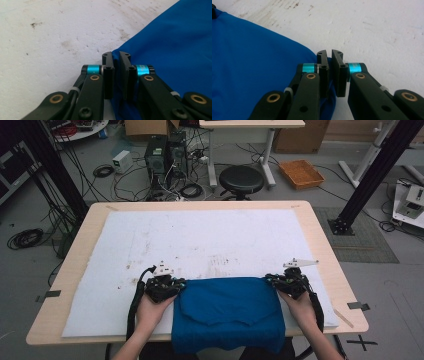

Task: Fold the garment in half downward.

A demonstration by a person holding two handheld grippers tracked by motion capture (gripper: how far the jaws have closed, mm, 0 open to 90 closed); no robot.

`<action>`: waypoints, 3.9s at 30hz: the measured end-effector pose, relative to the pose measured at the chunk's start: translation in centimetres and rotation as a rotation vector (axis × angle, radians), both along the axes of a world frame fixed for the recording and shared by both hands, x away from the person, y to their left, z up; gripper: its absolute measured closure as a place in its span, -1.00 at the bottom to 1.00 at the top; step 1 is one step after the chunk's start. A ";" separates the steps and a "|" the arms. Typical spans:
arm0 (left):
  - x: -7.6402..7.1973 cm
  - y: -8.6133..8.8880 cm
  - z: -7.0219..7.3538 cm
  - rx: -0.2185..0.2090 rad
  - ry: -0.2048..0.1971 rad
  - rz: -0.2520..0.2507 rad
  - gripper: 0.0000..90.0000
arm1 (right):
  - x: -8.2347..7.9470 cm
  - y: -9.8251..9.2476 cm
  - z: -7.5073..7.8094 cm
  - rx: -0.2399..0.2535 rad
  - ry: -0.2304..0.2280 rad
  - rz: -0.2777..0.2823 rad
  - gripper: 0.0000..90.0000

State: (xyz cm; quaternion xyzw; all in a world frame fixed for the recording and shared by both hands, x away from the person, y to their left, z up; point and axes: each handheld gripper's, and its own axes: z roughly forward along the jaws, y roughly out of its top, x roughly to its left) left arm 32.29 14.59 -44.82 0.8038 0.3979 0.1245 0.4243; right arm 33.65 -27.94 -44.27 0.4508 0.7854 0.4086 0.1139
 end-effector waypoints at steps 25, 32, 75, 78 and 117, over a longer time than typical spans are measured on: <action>10.7 -0.4 2.4 0.107 -0.118 0.048 0.88 | 10.2 1.7 2.0 -0.073 -0.085 -0.092 0.90; 10.5 -0.1 2.9 0.087 -0.115 0.098 0.34 | 9.7 1.8 2.2 -0.088 -0.098 -0.097 0.61; 3.7 -0.9 1.1 -0.052 0.093 0.127 0.89 | 2.8 0.3 0.1 -0.020 0.020 -0.118 0.55; 3.7 -0.9 1.2 -0.051 0.085 0.124 0.89 | 2.9 0.5 -0.2 -0.037 0.030 -0.106 0.75; 3.7 -0.7 1.9 -0.062 0.066 0.098 0.90 | 2.9 -0.3 0.7 0.108 0.103 -0.086 1.00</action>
